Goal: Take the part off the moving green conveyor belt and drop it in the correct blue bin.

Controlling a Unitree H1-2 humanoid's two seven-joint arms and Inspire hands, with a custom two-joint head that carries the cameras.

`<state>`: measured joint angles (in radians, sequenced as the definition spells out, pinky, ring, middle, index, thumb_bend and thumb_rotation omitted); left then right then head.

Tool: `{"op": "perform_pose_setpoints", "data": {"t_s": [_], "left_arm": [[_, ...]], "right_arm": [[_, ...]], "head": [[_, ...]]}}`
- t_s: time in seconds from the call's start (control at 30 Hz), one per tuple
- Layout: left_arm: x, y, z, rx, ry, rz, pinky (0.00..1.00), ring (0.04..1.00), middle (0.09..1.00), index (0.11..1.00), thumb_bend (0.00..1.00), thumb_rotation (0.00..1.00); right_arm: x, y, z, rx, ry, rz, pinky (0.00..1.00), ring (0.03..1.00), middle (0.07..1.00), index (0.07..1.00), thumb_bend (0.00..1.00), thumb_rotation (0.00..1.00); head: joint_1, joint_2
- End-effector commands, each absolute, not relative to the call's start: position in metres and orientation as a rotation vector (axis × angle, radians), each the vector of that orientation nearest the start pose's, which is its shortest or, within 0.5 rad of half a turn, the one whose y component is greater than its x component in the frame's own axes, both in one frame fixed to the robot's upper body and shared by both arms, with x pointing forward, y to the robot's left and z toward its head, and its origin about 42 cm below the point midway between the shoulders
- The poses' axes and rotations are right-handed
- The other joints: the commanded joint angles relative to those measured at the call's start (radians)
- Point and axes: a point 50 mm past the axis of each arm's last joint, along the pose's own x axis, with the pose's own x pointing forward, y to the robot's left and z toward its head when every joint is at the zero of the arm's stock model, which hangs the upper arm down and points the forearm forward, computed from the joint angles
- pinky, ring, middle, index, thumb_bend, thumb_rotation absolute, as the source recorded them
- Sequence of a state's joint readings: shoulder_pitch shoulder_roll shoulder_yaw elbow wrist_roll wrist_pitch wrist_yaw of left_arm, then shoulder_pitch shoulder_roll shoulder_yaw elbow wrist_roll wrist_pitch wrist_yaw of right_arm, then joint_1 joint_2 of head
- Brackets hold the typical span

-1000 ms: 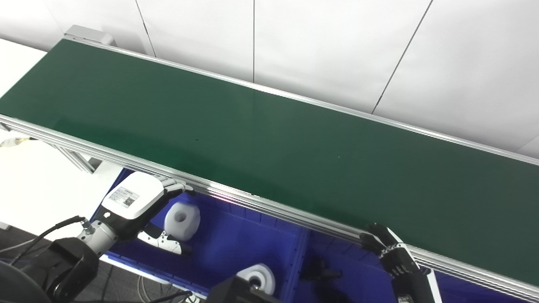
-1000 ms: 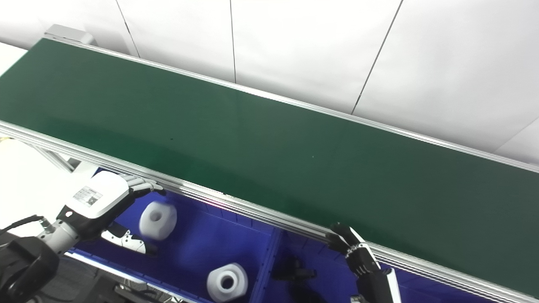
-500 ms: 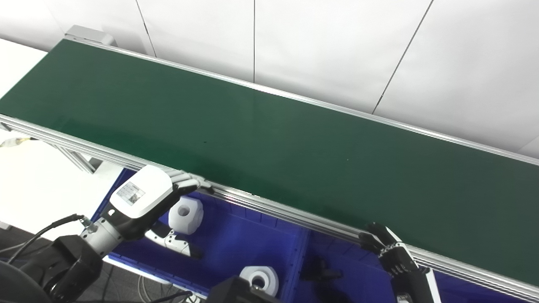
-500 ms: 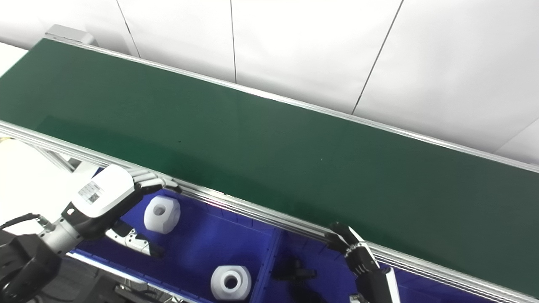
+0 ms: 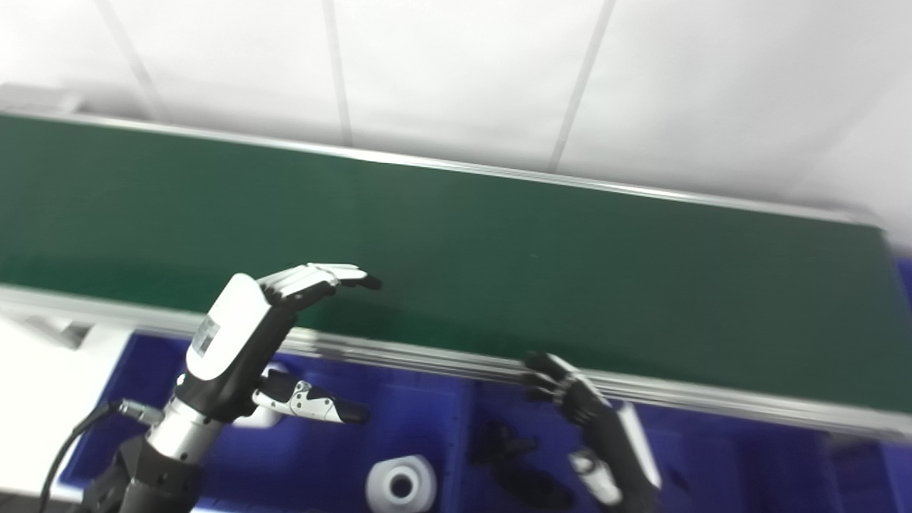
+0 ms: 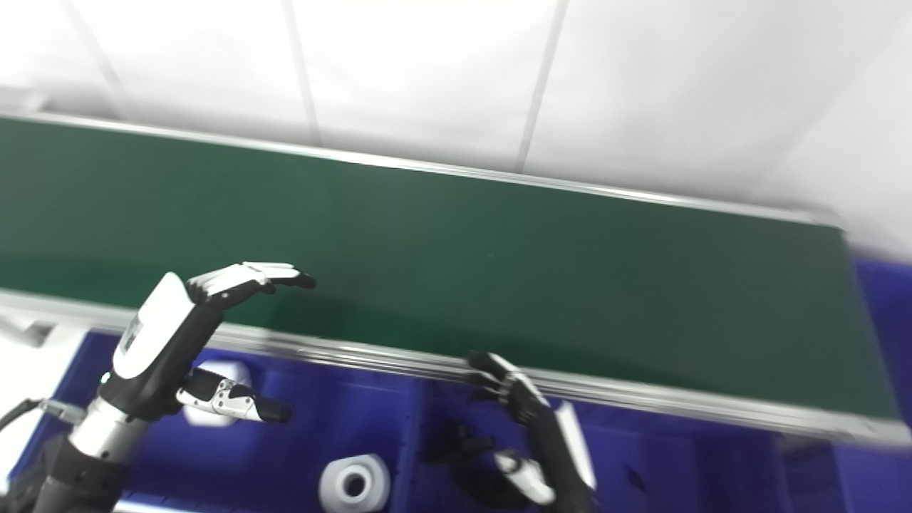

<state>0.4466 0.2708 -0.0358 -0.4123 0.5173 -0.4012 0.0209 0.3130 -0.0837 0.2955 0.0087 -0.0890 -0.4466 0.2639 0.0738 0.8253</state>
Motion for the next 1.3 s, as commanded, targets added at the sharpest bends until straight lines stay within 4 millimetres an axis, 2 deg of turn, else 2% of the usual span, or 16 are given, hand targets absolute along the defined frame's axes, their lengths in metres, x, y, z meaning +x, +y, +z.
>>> {"op": "perform_pose_setpoints", "data": {"t_s": [0.0, 0.1, 0.23, 0.4, 0.5, 0.77, 1.0, 1.07, 1.1, 1.27], "left_arm": [[0.14, 0.257, 0.137, 0.681, -0.388, -0.207, 0.59, 0.685, 0.746, 0.713, 0.81, 0.78], [0.154, 0.243, 0.116, 0.593, -0.376, -0.247, 0.59, 0.686, 0.748, 0.718, 0.8, 0.78], [0.162, 0.224, 0.095, 0.509, -0.341, -0.26, 0.61, 0.697, 0.746, 0.72, 0.82, 0.78], [0.16, 0.198, 0.073, 0.339, -0.264, -0.244, 0.66, 0.729, 0.76, 0.734, 0.78, 0.81], [0.154, 0.185, 0.063, 0.265, -0.221, -0.233, 0.63, 0.725, 0.765, 0.742, 0.78, 0.87], [0.143, 0.179, 0.067, 0.219, -0.215, -0.246, 0.64, 0.753, 0.795, 0.762, 0.78, 0.88], [0.132, 0.179, 0.087, 0.138, -0.181, -0.282, 0.7, 0.787, 0.82, 0.788, 0.81, 0.87], [0.13, 0.18, 0.091, 0.124, -0.171, -0.302, 0.72, 0.804, 0.832, 0.804, 0.8, 0.88], [0.128, 0.18, 0.093, 0.116, -0.164, -0.307, 0.73, 0.814, 0.837, 0.806, 0.83, 0.89], [0.128, 0.18, 0.091, 0.09, -0.158, -0.303, 0.74, 0.824, 0.845, 0.815, 0.83, 0.91]], "right_arm": [[0.161, -0.148, 0.057, -0.086, -0.173, 0.51, 0.7, 0.792, 0.843, 0.827, 0.8, 0.93], [0.161, -0.143, 0.056, -0.091, -0.176, 0.504, 0.73, 0.804, 0.85, 0.827, 0.79, 0.93], [0.161, -0.141, 0.056, -0.099, -0.179, 0.493, 0.76, 0.807, 0.852, 0.835, 0.79, 0.91], [0.159, -0.145, 0.058, -0.099, -0.184, 0.483, 0.77, 0.823, 0.856, 0.84, 0.79, 0.92], [0.159, -0.146, 0.059, -0.09, -0.186, 0.481, 0.77, 0.817, 0.853, 0.844, 0.8, 0.92], [0.161, -0.153, 0.063, -0.098, -0.199, 0.467, 0.77, 0.807, 0.85, 0.848, 0.81, 0.95], [0.165, -0.156, 0.069, -0.1, -0.224, 0.461, 0.77, 0.796, 0.844, 0.844, 0.79, 0.95], [0.167, -0.156, 0.071, -0.105, -0.232, 0.467, 0.77, 0.799, 0.846, 0.845, 0.78, 0.95], [0.168, -0.156, 0.071, -0.106, -0.234, 0.468, 0.78, 0.798, 0.848, 0.847, 0.76, 0.94], [0.169, -0.158, 0.071, -0.104, -0.236, 0.471, 0.79, 0.802, 0.848, 0.847, 0.75, 0.93]], "head": [[-0.007, -0.002], [-0.029, -0.005], [-0.019, 0.002], [0.002, 0.016], [0.012, 0.025], [0.067, 0.065], [0.072, 0.113], [0.069, 0.119], [0.068, 0.122], [0.067, 0.125]]}}
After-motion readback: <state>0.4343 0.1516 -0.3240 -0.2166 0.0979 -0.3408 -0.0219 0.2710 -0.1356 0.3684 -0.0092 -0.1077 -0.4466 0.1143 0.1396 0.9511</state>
